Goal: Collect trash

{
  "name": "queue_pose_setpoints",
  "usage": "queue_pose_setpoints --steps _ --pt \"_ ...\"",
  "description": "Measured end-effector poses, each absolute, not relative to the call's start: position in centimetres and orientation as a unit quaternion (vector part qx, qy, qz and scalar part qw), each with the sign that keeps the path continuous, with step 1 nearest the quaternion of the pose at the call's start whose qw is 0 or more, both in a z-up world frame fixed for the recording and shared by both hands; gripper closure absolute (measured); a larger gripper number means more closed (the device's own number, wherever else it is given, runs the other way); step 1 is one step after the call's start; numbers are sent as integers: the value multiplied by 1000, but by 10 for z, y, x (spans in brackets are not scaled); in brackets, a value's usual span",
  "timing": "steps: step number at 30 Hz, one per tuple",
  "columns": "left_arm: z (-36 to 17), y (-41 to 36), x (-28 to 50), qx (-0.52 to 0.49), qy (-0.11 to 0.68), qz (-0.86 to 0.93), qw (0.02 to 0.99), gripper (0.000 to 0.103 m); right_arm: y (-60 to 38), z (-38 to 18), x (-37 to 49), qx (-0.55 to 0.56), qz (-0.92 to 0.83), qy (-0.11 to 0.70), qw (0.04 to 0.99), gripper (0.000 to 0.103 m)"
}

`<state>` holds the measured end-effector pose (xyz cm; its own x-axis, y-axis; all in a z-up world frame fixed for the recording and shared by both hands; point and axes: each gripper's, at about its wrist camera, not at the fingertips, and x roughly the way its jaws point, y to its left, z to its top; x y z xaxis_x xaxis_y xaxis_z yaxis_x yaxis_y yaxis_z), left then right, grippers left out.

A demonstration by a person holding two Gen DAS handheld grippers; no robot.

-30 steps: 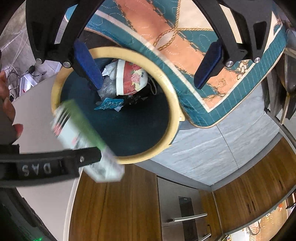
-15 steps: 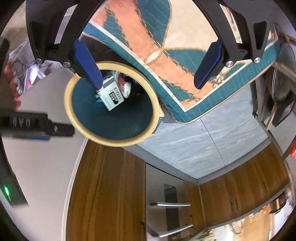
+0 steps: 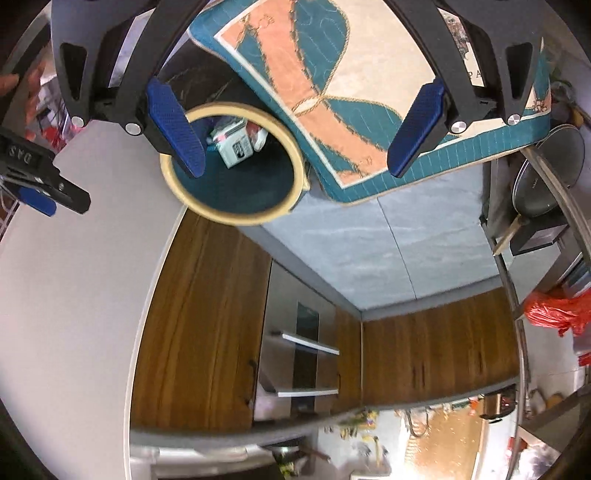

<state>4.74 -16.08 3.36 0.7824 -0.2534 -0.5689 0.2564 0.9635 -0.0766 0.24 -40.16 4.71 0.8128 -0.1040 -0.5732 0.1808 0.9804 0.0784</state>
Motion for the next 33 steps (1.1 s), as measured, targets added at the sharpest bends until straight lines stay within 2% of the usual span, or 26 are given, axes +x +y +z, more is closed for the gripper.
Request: queue_pose_setpoints --steps 6,12,33 --pt "37 -166 44 2 292 -143 946 5 -389 51 -8 35 -78 267 960 5" --pt "33 -161 44 -16 287 -142 947 5 -379 48 -3 9 -75 278 958 5" --pt "26 -177 47 21 281 -124 951 5 -376 42 0 9 -87 289 953 5"
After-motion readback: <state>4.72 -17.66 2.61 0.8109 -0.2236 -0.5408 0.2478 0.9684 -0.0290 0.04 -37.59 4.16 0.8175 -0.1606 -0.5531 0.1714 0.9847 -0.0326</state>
